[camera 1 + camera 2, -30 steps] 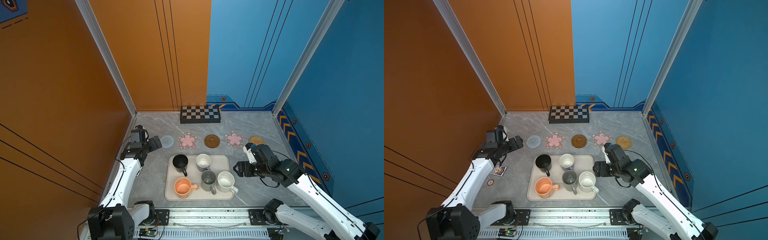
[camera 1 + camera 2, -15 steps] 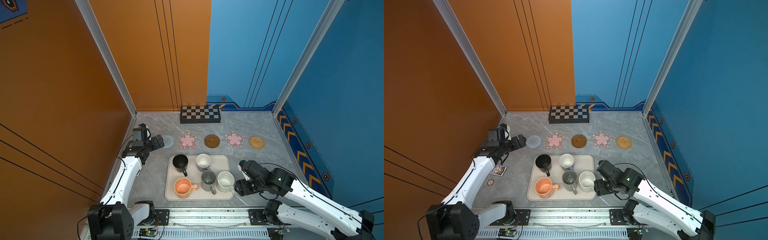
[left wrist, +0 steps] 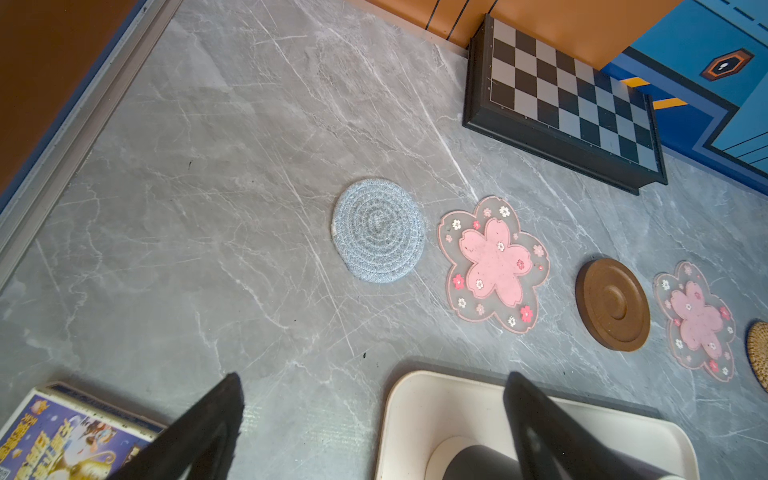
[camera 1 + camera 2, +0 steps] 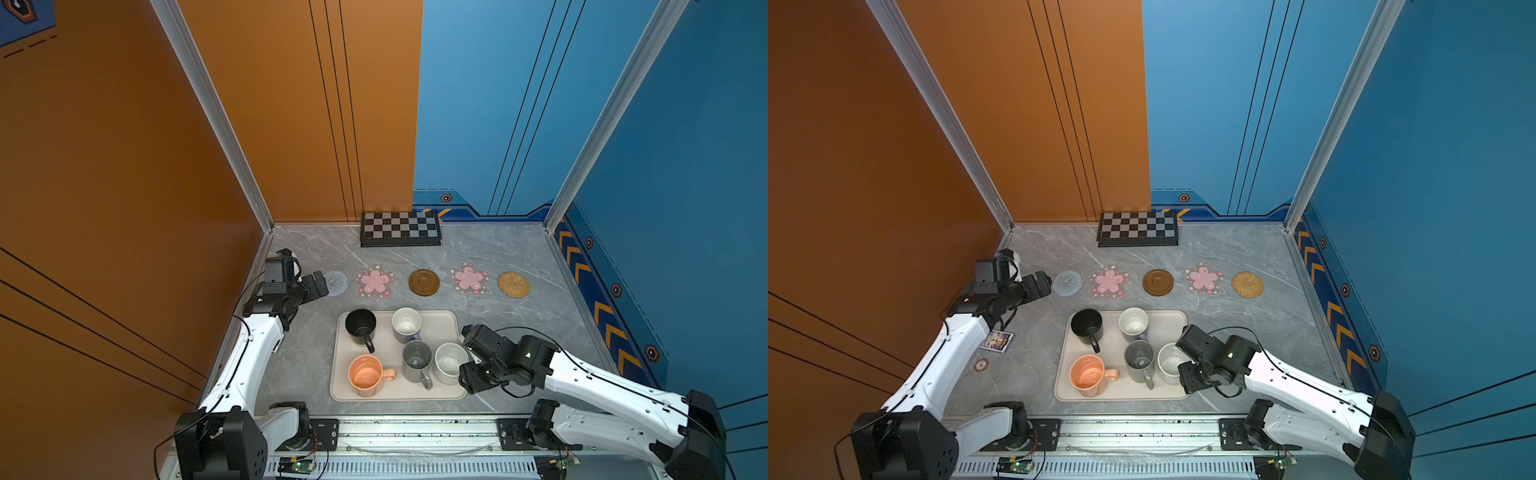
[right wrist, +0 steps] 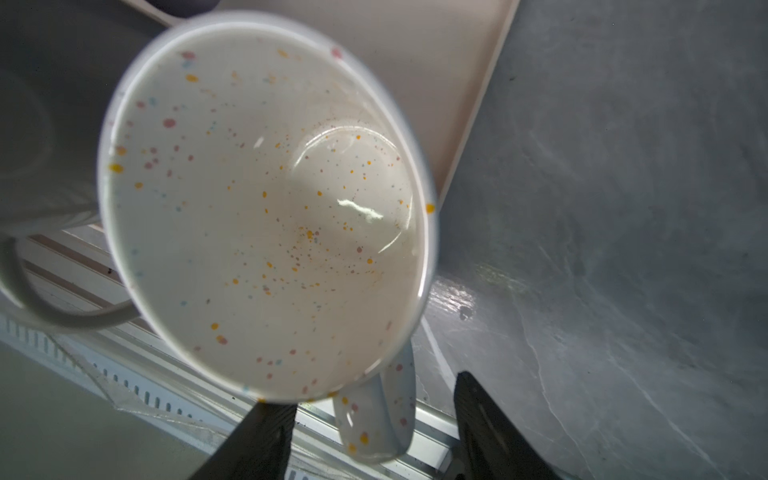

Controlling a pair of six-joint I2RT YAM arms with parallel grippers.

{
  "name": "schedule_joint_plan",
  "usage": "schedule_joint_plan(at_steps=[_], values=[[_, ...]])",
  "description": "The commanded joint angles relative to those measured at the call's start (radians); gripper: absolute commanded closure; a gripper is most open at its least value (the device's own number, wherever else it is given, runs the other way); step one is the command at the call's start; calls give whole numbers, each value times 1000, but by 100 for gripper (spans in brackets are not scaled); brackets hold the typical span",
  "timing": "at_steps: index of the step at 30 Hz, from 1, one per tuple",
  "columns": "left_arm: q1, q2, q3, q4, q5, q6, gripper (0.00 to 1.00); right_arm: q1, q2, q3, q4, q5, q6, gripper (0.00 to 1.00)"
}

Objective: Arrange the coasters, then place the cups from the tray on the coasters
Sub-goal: 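Close the right gripper on the white speckled mug's handle and lift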

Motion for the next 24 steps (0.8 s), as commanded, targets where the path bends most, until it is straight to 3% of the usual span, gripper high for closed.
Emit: schedule_joint_plan(at_steps=[1, 4, 16, 20, 24], values=[[1, -7, 8, -32, 20, -1, 2, 11, 32, -11, 37, 70, -2, 53], [1, 4, 13, -37, 27, -1, 2, 18, 45, -21, 61, 74, -2, 64], [1, 37, 28, -36, 46, -21, 2, 23, 84, -63, 138, 37, 34, 93], [1, 37, 28, -38, 52, -24, 2, 24, 101, -53, 146, 38, 34, 100], [2, 37, 34, -43, 53, -22, 2, 23, 102, -42, 145, 52, 34, 100]])
